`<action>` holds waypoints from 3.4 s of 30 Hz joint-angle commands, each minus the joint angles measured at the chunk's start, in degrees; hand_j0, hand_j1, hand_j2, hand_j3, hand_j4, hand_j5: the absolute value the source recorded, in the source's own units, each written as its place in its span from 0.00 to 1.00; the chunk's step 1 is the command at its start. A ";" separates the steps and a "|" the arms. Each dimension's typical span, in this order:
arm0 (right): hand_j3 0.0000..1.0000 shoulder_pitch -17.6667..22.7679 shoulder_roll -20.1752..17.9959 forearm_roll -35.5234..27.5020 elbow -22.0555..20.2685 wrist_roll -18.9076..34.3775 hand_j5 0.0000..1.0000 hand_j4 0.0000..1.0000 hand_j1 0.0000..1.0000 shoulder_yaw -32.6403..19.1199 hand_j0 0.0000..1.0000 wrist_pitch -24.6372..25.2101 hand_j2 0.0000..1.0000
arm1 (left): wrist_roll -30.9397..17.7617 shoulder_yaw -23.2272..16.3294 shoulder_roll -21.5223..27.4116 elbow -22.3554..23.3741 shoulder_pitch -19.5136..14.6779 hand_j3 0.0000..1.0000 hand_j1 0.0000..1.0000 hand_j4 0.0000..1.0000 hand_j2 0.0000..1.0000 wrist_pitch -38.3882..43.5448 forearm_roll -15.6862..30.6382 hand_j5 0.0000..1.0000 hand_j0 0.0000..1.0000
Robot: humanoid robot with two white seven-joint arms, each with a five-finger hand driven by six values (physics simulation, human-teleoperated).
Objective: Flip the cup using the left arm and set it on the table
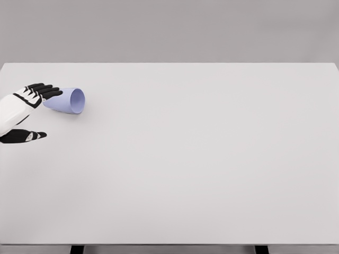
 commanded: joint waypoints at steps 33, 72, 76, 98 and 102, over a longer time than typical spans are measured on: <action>1.00 0.00 0.00 -0.02 -0.03 0.01 1.00 1.00 1.00 0.03 1.00 0.03 1.00 | -31.99 -3.72 -3.90 3.81 -21.62 1.00 1.00 1.00 1.00 11.72 7.28 1.00 1.00; 1.00 0.00 0.00 0.06 -0.03 0.01 1.00 1.00 1.00 0.03 1.00 0.03 1.00 | -31.99 -18.93 -15.76 26.66 -36.21 1.00 1.00 1.00 1.00 28.25 -4.85 1.00 1.00; 1.00 0.00 0.00 -0.02 -0.03 0.01 1.00 1.00 1.00 0.03 1.00 0.03 1.00 | -31.99 -19.11 -15.94 27.63 -36.39 1.00 1.00 1.00 1.00 28.25 -4.94 1.00 1.00; 1.00 0.00 0.00 -0.02 -0.03 0.01 1.00 1.00 1.00 0.03 1.00 0.03 1.00 | -31.99 -19.72 -18.14 31.24 -38.85 0.64 0.64 0.64 0.64 28.25 -6.08 0.64 0.64; 1.00 0.00 0.00 -0.02 -0.03 0.01 1.00 1.00 1.00 0.03 1.00 0.03 1.00 | -31.99 -19.02 -17.96 30.80 -39.55 0.61 0.61 0.61 0.61 28.25 -3.10 0.61 0.61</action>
